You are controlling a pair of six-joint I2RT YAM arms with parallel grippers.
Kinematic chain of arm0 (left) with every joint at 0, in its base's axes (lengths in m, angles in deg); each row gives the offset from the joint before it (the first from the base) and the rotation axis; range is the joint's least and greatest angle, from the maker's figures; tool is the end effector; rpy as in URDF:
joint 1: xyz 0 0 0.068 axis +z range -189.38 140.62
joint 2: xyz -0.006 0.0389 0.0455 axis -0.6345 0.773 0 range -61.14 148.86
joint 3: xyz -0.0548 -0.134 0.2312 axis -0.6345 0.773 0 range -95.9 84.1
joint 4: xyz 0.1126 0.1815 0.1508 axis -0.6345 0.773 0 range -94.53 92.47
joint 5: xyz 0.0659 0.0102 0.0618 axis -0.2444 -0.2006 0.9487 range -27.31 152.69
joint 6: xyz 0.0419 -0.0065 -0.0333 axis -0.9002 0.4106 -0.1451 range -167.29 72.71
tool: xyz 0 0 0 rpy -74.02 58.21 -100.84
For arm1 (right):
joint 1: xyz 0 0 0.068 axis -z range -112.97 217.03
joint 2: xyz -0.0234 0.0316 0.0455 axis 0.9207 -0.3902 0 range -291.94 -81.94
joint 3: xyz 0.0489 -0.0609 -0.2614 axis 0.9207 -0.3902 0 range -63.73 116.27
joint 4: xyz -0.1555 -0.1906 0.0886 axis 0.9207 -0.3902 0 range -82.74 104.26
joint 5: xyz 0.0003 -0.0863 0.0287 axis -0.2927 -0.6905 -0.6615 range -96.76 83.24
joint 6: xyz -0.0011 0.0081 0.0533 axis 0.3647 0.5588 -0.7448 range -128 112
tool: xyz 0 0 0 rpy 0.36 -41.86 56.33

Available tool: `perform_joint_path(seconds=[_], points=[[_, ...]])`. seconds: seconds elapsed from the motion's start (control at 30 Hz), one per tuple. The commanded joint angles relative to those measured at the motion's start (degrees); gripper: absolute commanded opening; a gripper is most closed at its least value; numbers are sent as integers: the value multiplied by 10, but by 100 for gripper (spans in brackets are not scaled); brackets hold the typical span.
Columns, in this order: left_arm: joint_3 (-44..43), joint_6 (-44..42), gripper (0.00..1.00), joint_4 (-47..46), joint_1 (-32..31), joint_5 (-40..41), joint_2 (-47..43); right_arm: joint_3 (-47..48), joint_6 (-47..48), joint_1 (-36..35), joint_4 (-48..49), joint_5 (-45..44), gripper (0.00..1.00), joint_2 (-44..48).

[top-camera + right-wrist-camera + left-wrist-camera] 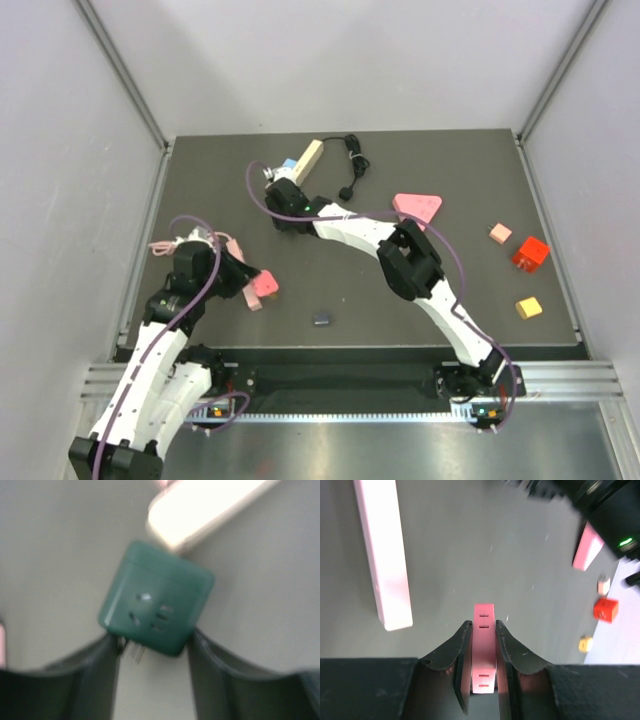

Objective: Pull the plug off the socket

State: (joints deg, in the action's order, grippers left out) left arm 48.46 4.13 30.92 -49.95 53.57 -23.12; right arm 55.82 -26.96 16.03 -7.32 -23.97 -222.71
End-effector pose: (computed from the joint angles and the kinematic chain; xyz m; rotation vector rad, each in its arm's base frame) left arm 0.1420 -0.0323 0.2589 -0.7282 2.2167 -0.7471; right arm 0.3567 0.4237 0.1744 -0.4864 2.2418 0.2895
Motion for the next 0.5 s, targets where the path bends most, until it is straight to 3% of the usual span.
perform_joint_path(seconds=[0.0,0.03,0.13,0.23,0.47], points=[[28,22,0,-47,-2,-70,-3,-10,13,15,42,9,33,22],[33,23,0,-54,-2,-77,-3,-17,16,17,41,7,17,28],[51,35,0,-98,-9,-116,7,-76,22,19,52,-14,0,79],[59,52,0,-141,-43,-125,32,-180,31,19,89,-24,0,153],[35,90,0,-211,-199,-17,100,-338,37,28,109,-73,0,276]])
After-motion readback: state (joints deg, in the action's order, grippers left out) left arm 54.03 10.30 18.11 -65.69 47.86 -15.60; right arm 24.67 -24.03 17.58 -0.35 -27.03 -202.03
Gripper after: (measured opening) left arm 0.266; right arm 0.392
